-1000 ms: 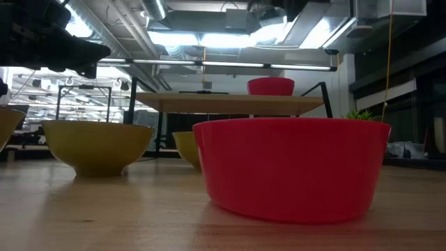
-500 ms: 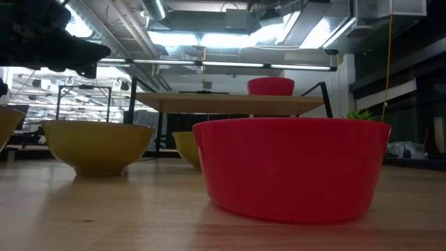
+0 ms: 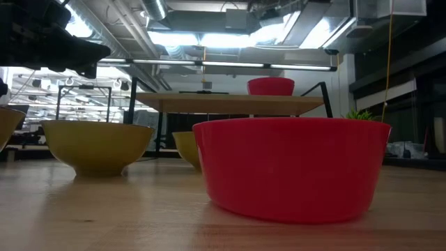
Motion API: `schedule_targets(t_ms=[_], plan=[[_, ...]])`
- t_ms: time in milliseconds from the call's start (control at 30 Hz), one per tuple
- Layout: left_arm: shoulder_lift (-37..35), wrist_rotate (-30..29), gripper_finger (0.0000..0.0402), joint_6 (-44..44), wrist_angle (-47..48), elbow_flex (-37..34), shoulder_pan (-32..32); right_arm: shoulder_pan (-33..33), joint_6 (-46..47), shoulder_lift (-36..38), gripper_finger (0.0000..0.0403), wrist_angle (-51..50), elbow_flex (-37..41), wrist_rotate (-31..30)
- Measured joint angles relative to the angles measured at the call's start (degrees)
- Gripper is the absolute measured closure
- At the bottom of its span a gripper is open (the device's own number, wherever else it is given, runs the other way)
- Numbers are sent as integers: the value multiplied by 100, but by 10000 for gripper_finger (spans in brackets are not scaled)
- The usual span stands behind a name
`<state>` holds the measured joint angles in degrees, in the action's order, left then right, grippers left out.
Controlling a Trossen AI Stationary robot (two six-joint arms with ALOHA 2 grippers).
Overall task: Pick & Place Mini bowls
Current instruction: Stack the red bowl on top of the red bowls on the shelf
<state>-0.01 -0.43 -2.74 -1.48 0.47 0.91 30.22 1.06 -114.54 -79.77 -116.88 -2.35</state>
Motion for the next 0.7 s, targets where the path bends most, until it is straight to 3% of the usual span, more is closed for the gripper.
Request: schedule_targets(t_ms=[700], plan=[[0,-1,390,0,2,0,-1,388,-295,-1182,260,1333,0,-63]])
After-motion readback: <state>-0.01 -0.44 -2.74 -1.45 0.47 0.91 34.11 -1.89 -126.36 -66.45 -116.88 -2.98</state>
